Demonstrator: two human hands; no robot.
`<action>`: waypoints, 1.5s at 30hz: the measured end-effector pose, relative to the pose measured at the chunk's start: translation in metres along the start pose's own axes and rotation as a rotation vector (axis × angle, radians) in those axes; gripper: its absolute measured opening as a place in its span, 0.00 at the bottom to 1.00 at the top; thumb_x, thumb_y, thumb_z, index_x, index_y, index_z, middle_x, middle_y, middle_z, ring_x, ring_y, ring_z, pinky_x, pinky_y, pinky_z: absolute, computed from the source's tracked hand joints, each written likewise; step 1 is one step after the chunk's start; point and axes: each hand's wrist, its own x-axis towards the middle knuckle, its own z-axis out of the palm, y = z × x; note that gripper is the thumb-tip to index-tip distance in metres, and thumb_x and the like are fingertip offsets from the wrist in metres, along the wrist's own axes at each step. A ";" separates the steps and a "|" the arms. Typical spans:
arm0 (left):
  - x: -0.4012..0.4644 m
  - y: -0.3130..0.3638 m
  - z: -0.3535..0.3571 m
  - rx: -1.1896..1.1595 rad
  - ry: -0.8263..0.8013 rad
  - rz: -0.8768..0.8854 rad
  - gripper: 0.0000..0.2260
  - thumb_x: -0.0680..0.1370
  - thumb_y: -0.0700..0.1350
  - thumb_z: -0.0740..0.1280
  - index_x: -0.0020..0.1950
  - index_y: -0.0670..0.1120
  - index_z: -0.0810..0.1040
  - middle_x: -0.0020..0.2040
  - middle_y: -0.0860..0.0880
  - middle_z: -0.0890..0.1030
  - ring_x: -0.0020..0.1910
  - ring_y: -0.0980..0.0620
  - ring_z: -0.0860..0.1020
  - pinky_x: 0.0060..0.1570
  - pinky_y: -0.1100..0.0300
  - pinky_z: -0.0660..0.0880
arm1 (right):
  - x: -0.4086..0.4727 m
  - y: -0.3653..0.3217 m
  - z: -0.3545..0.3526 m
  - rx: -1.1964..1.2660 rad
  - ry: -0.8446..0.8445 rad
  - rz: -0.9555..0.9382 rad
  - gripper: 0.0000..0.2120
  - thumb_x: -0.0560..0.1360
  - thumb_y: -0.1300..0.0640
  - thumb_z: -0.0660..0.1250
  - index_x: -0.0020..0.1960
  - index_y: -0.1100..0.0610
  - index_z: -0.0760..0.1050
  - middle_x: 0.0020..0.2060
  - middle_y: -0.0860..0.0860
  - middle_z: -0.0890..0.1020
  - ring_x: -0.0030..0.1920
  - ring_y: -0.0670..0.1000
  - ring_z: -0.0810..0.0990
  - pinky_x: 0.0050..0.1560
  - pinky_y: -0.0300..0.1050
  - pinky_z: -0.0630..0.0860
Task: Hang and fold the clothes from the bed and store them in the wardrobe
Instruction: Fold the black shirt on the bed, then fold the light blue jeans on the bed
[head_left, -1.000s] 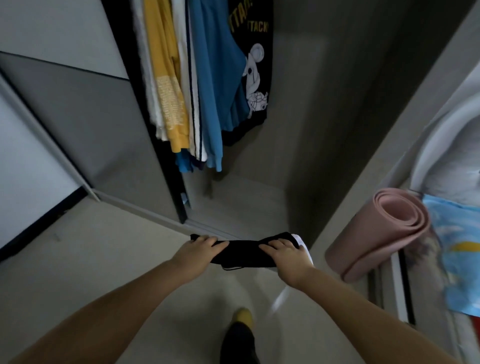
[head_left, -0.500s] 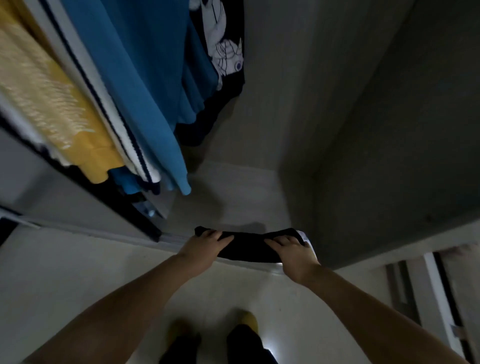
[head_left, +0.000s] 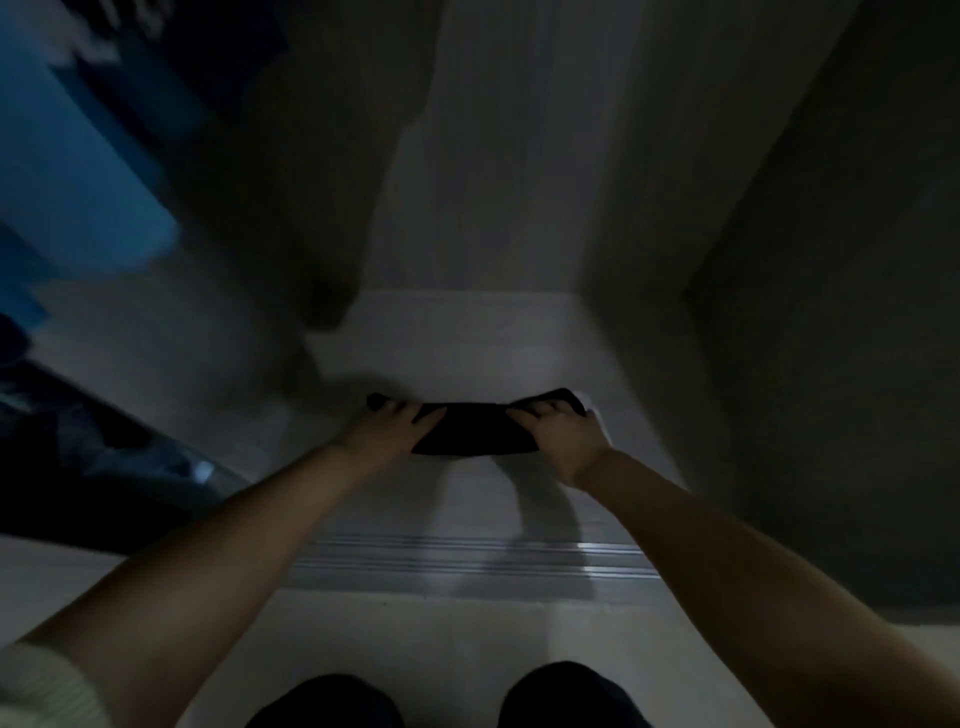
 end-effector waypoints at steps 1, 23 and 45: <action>0.018 -0.009 0.015 0.034 0.037 -0.012 0.28 0.81 0.37 0.48 0.79 0.49 0.44 0.75 0.44 0.60 0.70 0.41 0.63 0.65 0.50 0.65 | 0.023 -0.002 0.013 -0.003 0.036 0.012 0.33 0.78 0.61 0.59 0.78 0.47 0.50 0.75 0.52 0.59 0.73 0.57 0.58 0.67 0.62 0.63; 0.105 0.019 0.148 -0.295 -0.281 -0.066 0.44 0.77 0.49 0.66 0.76 0.58 0.33 0.77 0.46 0.32 0.76 0.41 0.35 0.71 0.33 0.46 | 0.106 0.000 0.128 -0.006 -0.128 -0.026 0.37 0.78 0.38 0.56 0.78 0.47 0.42 0.78 0.53 0.39 0.76 0.57 0.33 0.69 0.72 0.44; -0.144 0.067 -0.384 -0.533 0.303 0.162 0.14 0.81 0.48 0.56 0.62 0.45 0.72 0.59 0.43 0.77 0.57 0.42 0.77 0.49 0.54 0.74 | -0.292 0.044 -0.265 0.255 0.195 0.498 0.18 0.79 0.46 0.56 0.55 0.55 0.79 0.50 0.57 0.82 0.50 0.59 0.81 0.43 0.44 0.71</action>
